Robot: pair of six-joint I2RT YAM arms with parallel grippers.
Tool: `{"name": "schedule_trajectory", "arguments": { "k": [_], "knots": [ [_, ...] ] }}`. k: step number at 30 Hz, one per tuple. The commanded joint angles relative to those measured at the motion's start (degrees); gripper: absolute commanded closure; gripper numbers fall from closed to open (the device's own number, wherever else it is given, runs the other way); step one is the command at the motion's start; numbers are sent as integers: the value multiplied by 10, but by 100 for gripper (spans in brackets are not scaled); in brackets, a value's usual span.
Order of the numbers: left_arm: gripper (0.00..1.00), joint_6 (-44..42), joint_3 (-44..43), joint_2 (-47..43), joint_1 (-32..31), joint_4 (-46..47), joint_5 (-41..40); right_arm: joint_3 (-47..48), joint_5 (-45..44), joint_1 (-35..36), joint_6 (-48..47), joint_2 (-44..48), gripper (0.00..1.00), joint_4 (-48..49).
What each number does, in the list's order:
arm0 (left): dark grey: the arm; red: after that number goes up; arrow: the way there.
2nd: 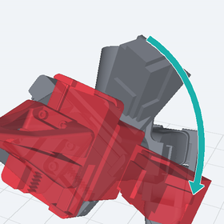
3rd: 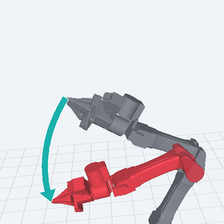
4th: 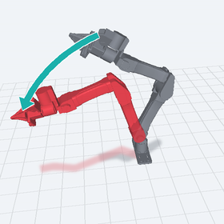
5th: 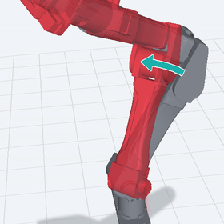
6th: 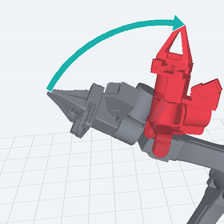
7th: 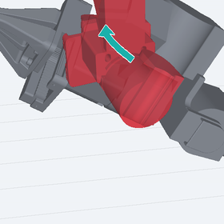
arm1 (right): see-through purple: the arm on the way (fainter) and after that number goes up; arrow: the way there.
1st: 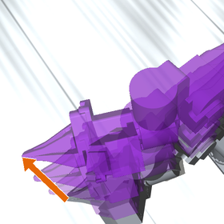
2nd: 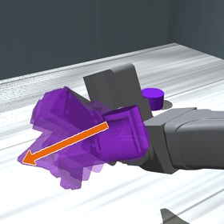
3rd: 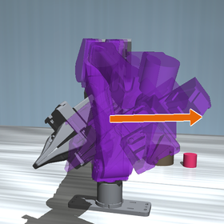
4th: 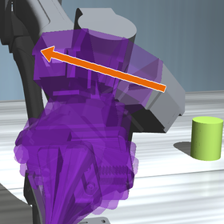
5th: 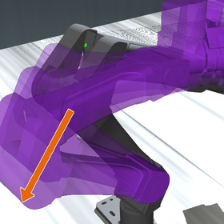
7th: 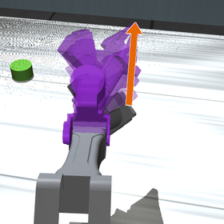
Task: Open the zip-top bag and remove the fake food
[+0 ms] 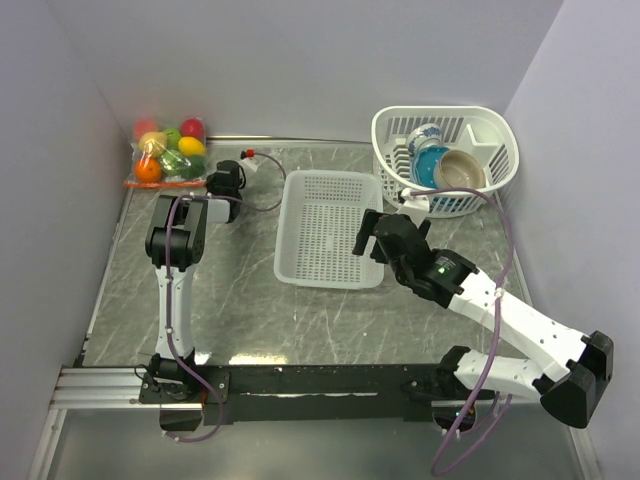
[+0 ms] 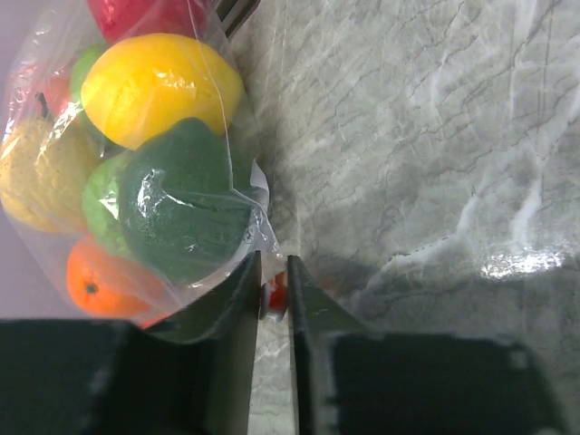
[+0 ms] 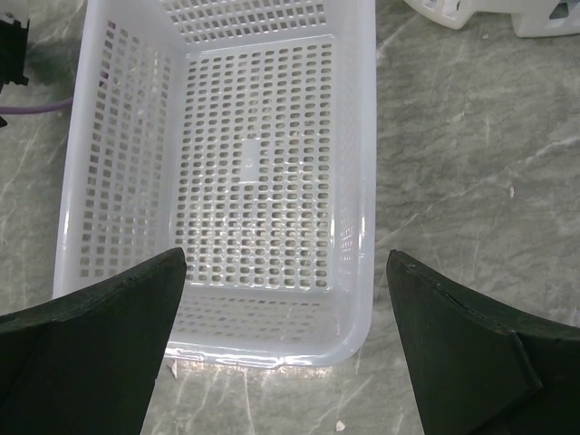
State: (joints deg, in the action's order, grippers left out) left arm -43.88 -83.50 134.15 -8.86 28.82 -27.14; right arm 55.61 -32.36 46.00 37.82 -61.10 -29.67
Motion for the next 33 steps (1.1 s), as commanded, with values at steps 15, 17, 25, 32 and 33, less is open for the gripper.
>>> {"name": "schedule_trajectory", "arguments": {
  "k": [15,17,25,32,33],
  "knots": [
    [99,163,88,-374,-1,-286,78,18,-8,15,-10,45,0,25],
    [99,189,114,-451,-1,-346,111,14,-3,17,-17,50,0,33],
    [98,225,116,-662,-1,-614,220,-2,84,63,-148,42,0,164],
    [99,199,120,-776,-1,-707,233,-39,337,93,-359,37,0,363],
    [99,194,115,-782,-1,-718,236,-57,360,96,-370,41,0,395]
  ]
}}
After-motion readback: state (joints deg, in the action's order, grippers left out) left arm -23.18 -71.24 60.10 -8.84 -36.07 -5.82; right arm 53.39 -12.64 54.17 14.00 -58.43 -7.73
